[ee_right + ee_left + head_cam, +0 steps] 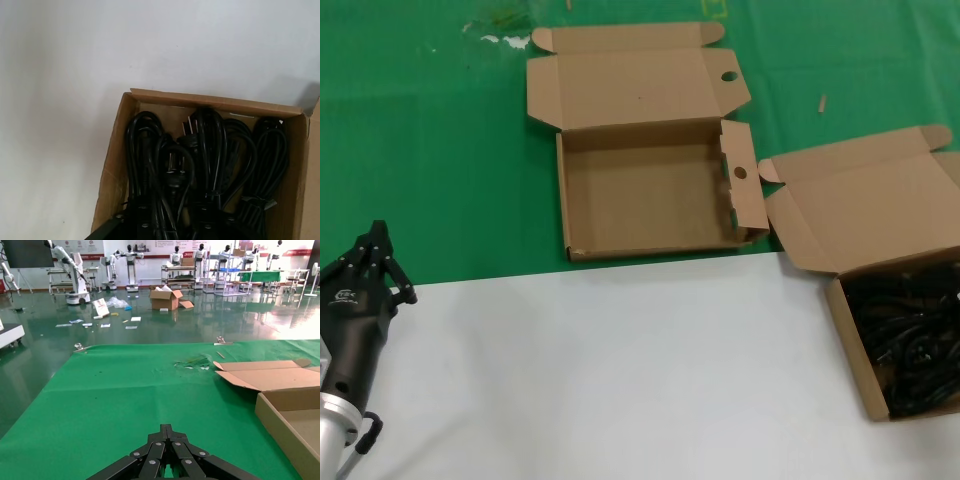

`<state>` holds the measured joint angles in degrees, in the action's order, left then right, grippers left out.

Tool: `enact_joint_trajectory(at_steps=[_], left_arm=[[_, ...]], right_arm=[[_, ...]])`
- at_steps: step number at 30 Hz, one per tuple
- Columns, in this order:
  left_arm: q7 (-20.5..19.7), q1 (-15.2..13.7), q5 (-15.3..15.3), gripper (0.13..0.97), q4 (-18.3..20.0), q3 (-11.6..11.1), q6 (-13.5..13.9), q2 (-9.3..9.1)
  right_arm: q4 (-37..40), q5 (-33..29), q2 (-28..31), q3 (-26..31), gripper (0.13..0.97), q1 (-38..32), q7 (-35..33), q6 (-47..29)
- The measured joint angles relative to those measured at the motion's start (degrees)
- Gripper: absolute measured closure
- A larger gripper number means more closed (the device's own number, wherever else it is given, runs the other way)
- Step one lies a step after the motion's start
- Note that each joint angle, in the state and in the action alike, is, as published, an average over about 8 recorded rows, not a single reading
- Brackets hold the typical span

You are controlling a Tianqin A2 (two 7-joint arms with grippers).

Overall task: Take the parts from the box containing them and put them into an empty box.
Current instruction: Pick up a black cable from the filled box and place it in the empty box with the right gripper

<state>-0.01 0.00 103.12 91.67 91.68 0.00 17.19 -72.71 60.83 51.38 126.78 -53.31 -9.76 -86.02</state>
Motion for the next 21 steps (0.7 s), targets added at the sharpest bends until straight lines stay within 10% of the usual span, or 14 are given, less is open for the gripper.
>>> enact_joint_trajectory(at_steps=[21], left_arm=[[-0.04, 0.00, -0.01, 0.957, 0.00, 0.00, 0.00, 0.00]], right_arm=[[-2.50, 0.56, 1.19, -0.07, 0.941, -2.31, 2.63, -2.65]])
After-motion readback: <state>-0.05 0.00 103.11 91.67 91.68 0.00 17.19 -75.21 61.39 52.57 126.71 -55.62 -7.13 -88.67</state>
